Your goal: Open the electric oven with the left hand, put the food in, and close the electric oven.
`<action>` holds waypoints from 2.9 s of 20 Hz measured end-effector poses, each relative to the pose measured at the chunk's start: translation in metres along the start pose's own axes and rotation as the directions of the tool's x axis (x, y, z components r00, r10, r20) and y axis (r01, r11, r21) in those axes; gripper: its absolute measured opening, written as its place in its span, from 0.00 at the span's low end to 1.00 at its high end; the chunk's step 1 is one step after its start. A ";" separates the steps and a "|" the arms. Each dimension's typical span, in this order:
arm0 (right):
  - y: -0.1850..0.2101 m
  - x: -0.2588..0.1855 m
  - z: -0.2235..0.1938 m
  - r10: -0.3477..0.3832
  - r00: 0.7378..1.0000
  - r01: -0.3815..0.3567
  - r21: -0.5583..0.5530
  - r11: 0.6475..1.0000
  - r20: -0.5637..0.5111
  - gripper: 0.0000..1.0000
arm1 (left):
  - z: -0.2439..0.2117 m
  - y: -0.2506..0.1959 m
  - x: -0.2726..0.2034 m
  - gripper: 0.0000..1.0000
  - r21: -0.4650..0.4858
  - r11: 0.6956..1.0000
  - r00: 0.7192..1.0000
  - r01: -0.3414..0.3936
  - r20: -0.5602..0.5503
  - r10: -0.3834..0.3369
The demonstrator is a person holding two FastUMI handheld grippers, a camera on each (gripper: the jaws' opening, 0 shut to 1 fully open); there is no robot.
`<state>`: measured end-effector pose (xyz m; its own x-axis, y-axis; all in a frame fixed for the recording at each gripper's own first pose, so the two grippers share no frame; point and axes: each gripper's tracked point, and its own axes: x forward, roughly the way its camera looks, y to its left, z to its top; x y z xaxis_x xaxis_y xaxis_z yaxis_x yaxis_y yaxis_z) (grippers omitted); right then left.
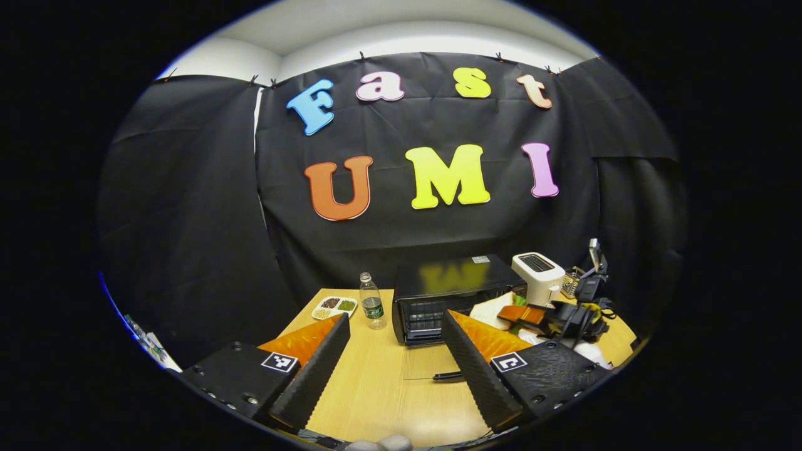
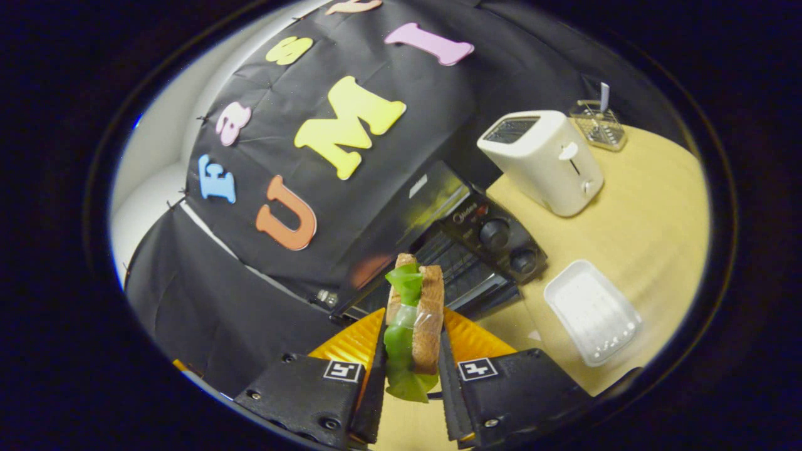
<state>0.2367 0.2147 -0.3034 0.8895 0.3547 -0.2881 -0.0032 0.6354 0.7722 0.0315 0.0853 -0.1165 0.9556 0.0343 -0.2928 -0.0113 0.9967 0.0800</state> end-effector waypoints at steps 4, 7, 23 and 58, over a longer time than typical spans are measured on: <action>0.006 0.040 -0.025 -0.018 0.998 0.008 0.194 0.981 0.054 0.42 | -0.014 0.010 0.007 0.95 0.010 0.999 0.999 0.037 -0.035 -0.037; -0.001 0.074 -0.028 -0.047 0.995 0.018 0.295 0.955 0.091 0.42 | -0.021 0.020 0.011 0.96 0.020 0.999 0.998 0.038 -0.056 -0.037; -0.028 0.162 -0.011 -0.239 0.953 0.182 0.281 0.942 0.185 0.44 | -0.040 0.041 0.017 0.96 0.017 1.000 0.994 0.017 -0.110 -0.015; -0.010 -0.226 0.150 -0.176 0.963 0.268 -0.692 0.670 0.202 1.00 | -0.204 -0.108 0.075 0.96 -0.134 0.990 0.952 0.046 -0.295 -0.084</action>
<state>0.1044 0.0250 -0.1608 0.9500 0.0913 -0.2986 -0.0804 0.9956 0.0486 0.0447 -0.0054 -0.3411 0.8234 -0.0298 -0.5666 -0.0066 0.9981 -0.0620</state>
